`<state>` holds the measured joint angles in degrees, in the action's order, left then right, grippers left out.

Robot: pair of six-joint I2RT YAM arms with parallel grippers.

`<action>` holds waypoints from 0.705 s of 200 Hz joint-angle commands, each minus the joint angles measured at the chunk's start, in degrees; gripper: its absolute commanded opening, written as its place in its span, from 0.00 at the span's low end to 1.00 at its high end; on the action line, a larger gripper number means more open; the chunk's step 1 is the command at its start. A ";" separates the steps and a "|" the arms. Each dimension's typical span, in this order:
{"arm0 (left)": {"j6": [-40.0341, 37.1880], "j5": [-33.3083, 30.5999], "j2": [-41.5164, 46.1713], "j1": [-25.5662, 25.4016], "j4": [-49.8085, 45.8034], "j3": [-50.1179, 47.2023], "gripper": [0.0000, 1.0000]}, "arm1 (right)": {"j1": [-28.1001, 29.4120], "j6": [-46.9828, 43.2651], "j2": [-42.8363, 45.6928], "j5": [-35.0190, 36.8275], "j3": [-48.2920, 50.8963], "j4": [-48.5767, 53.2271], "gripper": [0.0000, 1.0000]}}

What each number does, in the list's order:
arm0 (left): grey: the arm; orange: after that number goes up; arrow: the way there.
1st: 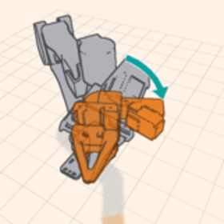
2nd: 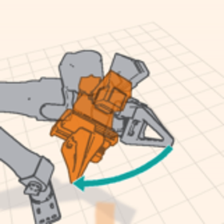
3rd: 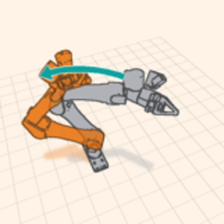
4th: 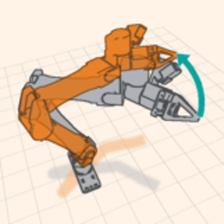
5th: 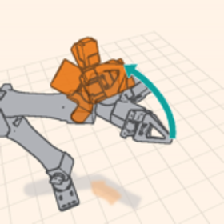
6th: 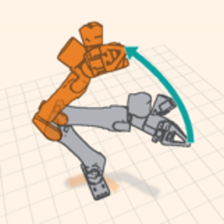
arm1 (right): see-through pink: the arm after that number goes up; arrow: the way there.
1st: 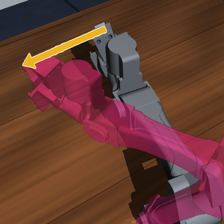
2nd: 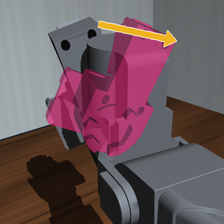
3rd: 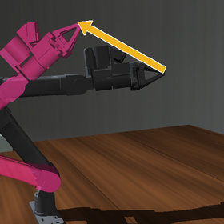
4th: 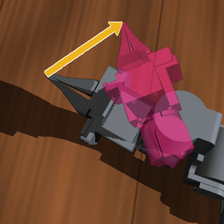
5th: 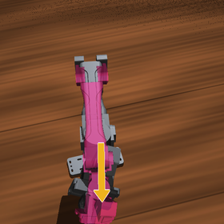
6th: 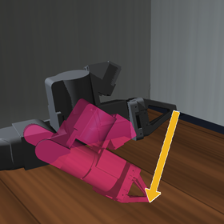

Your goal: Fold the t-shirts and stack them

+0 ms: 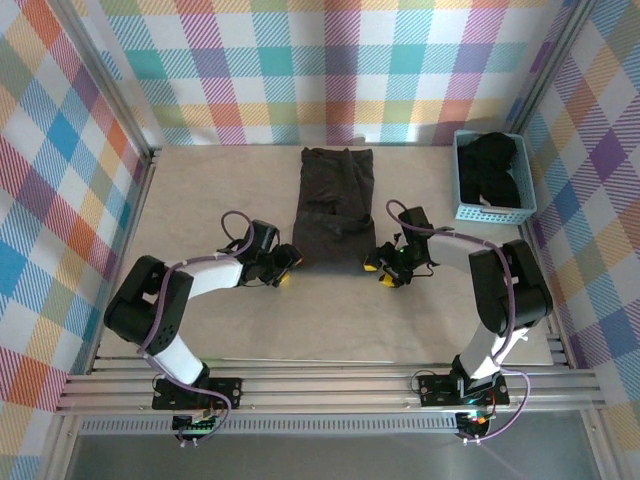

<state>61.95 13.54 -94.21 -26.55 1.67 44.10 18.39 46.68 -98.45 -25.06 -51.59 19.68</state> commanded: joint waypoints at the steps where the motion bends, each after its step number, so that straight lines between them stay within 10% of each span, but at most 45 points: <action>1: -0.04 0.90 -2.45 -0.52 4.30 2.61 0.48 | 0.05 0.52 -2.67 -1.03 -3.02 -3.25 0.50; 88: -0.78 0.62 -5.56 -0.26 2.86 8.06 0.00 | 0.15 5.33 -6.25 -0.52 -7.64 -6.80 0.10; 141: -2.66 2.13 2.03 2.10 -6.97 15.88 0.00 | -0.96 1.78 -0.21 1.53 -18.29 4.67 0.00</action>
<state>61.47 14.52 -97.69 -26.04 -0.30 53.69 18.24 50.74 -103.50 -24.43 -62.30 19.70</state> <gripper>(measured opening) 0.054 0.046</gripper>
